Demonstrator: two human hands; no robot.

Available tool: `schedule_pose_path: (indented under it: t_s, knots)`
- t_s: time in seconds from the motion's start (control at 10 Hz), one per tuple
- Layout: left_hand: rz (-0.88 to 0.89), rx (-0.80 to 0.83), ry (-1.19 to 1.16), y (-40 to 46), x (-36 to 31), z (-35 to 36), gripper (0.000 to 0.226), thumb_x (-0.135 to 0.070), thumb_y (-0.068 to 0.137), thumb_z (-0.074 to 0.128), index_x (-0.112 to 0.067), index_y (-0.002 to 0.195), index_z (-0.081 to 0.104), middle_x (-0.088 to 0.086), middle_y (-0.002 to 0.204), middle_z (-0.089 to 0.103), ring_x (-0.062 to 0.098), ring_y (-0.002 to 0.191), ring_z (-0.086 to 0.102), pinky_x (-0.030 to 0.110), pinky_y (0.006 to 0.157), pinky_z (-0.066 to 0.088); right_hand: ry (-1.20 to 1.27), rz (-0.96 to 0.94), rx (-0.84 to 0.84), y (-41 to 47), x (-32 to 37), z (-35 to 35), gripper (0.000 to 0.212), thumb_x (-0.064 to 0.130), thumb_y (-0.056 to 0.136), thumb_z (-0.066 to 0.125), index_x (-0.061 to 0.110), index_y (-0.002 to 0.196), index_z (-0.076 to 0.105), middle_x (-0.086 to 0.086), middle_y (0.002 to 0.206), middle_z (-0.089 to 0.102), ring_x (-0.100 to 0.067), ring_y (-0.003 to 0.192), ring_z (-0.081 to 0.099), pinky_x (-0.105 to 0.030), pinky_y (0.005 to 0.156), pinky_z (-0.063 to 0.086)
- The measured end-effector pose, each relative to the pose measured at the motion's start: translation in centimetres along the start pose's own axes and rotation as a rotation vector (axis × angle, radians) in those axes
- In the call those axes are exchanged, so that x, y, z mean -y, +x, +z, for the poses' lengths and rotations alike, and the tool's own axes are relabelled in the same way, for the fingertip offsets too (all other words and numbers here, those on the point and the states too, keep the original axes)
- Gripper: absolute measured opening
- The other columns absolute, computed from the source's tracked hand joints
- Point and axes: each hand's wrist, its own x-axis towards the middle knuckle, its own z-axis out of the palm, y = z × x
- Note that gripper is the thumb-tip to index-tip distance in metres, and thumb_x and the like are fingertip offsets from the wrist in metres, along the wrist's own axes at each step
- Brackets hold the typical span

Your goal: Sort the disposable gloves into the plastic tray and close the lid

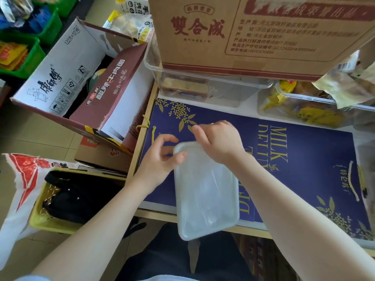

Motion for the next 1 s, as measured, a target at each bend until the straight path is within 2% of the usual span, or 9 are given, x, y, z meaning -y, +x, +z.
schedule_pose_path:
  t_s: [0.1, 0.2, 0.3, 0.4, 0.5, 0.6, 0.8, 0.9, 1.0]
  knots:
    - [-0.015, -0.180, -0.084, 0.6, 0.1, 0.2, 0.034, -0.033, 0.075, 0.072, -0.022, 0.102, 0.054, -0.006, 0.086, 0.067, 0.003, 0.076, 0.065, 0.017, 0.064, 0.052, 0.161, 0.186, -0.300, -1.6, -2.0, 1.1, 0.036, 0.037, 0.091, 0.036, 0.014, 0.103, 0.061, -0.004, 0.103, 0.064, -0.026, 0.099, 0.055, -0.037, 0.090, 0.038]
    - [-0.130, -0.392, -0.266, 1.9, 0.7, -0.6, 0.017, -0.020, 0.093, 0.054, -0.016, 0.110, 0.054, 0.003, 0.100, 0.067, 0.014, 0.091, 0.066, 0.027, 0.072, 0.056, 0.339, 0.634, -0.265, -3.7, -4.0, 2.3, 0.041, 0.033, 0.092, 0.051, 0.012, 0.127, 0.048, -0.005, 0.129, 0.051, -0.024, 0.116, 0.047, -0.039, 0.097, 0.038]
    - [-0.194, -0.434, -0.458, 3.2, 0.7, -0.9, 0.019, -0.023, 0.097, 0.047, -0.021, 0.115, 0.054, -0.001, 0.109, 0.065, 0.017, 0.100, 0.065, 0.033, 0.085, 0.053, 0.645, 0.957, -0.078, -4.9, -4.4, 3.7, 0.033, 0.043, 0.093, 0.044, 0.015, 0.107, 0.052, -0.001, 0.099, 0.063, -0.023, 0.083, 0.058, -0.035, 0.071, 0.048]
    - [-0.206, -0.439, -0.542, 4.3, 0.5, -0.5, 0.012, -0.023, 0.098, 0.046, -0.025, 0.106, 0.055, -0.003, 0.109, 0.064, 0.014, 0.101, 0.062, 0.029, 0.087, 0.050, 1.087, 1.087, -0.045, -4.7, -3.4, 4.4, 0.032, 0.041, 0.098, 0.034, 0.016, 0.106, 0.054, -0.008, 0.096, 0.067, -0.018, 0.059, 0.057, -0.027, 0.052, 0.047]
    - [-0.162, -0.467, -0.230, 4.8, 1.0, -0.6, 0.011, -0.026, 0.097, 0.047, -0.024, 0.104, 0.056, -0.008, 0.102, 0.063, 0.008, 0.095, 0.059, 0.020, 0.077, 0.045, 1.148, 1.077, -0.064, -3.7, -2.6, 4.0, 0.024, 0.036, 0.098, 0.038, 0.018, 0.108, 0.051, -0.008, 0.100, 0.062, -0.018, 0.058, 0.061, -0.024, 0.047, 0.051]
    - [-0.072, -0.523, 0.059, 4.9, 1.1, -0.9, 0.015, -0.022, 0.096, 0.049, -0.018, 0.109, 0.056, -0.012, 0.092, 0.058, 0.000, 0.082, 0.054, 0.017, 0.069, 0.040, 1.168, 1.101, -0.138, -2.7, -2.5, 4.2, 0.017, 0.021, 0.095, 0.046, 0.015, 0.110, 0.051, -0.006, 0.107, 0.060, -0.016, 0.065, 0.065, -0.032, 0.069, 0.059]
    - [-0.057, -0.476, 0.130, 5.9, 1.8, -2.1, 0.046, -0.012, 0.094, 0.050, -0.021, 0.138, 0.041, -0.002, 0.116, 0.055, 0.021, 0.106, 0.056, 0.036, 0.097, 0.046, 1.259, 0.976, -0.223, -2.3, -2.9, 3.9, 0.021, 0.005, 0.091, 0.049, 0.011, 0.110, 0.053, -0.007, 0.112, 0.062, -0.017, 0.098, 0.064, -0.027, 0.079, 0.055]
    - [-0.027, -0.397, 0.383, 6.2, 1.9, -2.7, 0.045, -0.015, 0.093, 0.049, -0.020, 0.138, 0.044, 0.002, 0.113, 0.055, 0.021, 0.104, 0.054, 0.035, 0.094, 0.045, 1.131, 0.921, -0.157, -3.5, -3.2, 4.1, 0.031, 0.012, 0.091, 0.052, 0.015, 0.122, 0.049, -0.001, 0.114, 0.063, -0.017, 0.098, 0.065, -0.029, 0.080, 0.054]
    - [0.140, -0.422, 0.672, 5.4, 0.8, -2.4, 0.043, -0.009, 0.089, 0.053, -0.007, 0.132, 0.048, 0.013, 0.128, 0.049, 0.027, 0.120, 0.044, 0.038, 0.103, 0.035, 0.671, 0.835, -0.064, -4.6, -3.7, 2.7, 0.044, 0.025, 0.093, 0.052, 0.021, 0.135, 0.040, 0.006, 0.117, 0.057, -0.013, 0.090, 0.059, -0.028, 0.063, 0.047]
